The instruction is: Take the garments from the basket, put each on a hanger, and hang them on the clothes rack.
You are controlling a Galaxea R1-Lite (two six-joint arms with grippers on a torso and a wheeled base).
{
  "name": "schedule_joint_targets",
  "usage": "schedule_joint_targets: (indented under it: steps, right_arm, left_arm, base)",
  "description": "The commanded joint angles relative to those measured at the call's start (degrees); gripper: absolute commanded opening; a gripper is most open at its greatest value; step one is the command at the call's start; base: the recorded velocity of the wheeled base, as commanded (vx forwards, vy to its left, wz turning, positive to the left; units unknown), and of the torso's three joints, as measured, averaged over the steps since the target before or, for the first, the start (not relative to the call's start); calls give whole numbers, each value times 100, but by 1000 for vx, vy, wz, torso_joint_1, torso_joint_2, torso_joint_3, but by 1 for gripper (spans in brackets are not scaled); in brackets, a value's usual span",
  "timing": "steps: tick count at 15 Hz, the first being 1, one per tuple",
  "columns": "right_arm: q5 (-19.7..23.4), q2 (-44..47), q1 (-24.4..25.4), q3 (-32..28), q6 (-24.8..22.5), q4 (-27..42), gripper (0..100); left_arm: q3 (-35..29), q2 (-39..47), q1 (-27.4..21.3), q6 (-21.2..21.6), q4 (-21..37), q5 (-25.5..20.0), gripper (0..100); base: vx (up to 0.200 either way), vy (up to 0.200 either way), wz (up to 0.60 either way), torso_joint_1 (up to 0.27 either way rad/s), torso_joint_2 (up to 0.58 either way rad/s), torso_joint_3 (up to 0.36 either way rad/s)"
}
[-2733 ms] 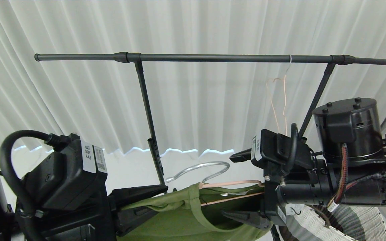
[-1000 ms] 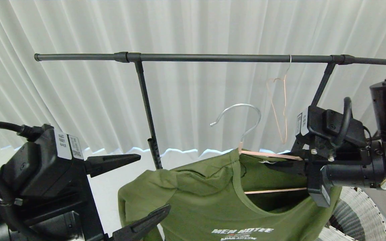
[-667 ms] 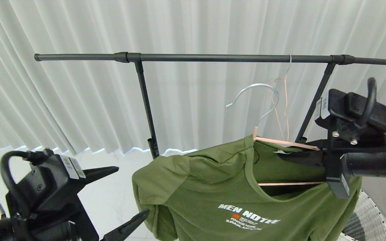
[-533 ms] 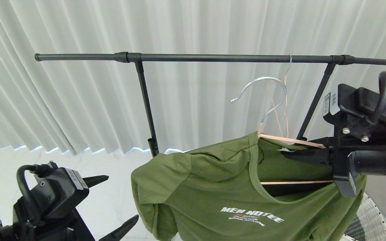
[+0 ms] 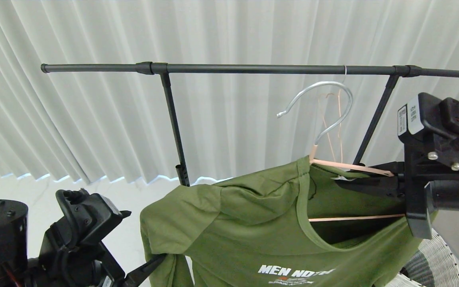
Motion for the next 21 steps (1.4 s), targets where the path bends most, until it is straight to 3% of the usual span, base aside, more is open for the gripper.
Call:
schedule_joint_targets:
  steps: [1,5,6,8,13,14,17,21]
  right_arm:
    - [3,-7,9,10,-1,-3,0]
    - [-23,-42,-88,54,8,50,0]
    - [-58,-42,-184,37,8,129,0]
    - [-102,-42,-255,45,8,155,0]
    - [-102,-16,-290,37,17,147,0]
    - [-102,-16,-290,28,26,147,0]
    - [-269,-16,-290,-7,342,164,0]
    - [-1341,204,-290,-183,1529,375,0]
  left_arm:
    - [-1,128,73,-27,-1,-2,0]
    - [34,120,767,8,-9,42,0]
    - [25,111,1277,35,-9,42,0]
    - [34,111,1725,43,-62,42,0]
    - [61,93,1848,140,-97,42,0]
    - [52,93,1848,175,-115,42,100]
    - [69,5,1839,149,-132,24,100]
    - [298,-548,1778,122,-132,7,100]
  base:
    - [0,0,0,0,0,0]
    - [0,0,0,0,0,0]
    - [0,0,0,0,0,0]
    - [0,0,0,0,0,0]
    - [0,0,0,0,0,0]
    - [0,0,0,0,0,0]
    - [0,0,0,0,0,0]
    - [0,0,0,0,0,0]
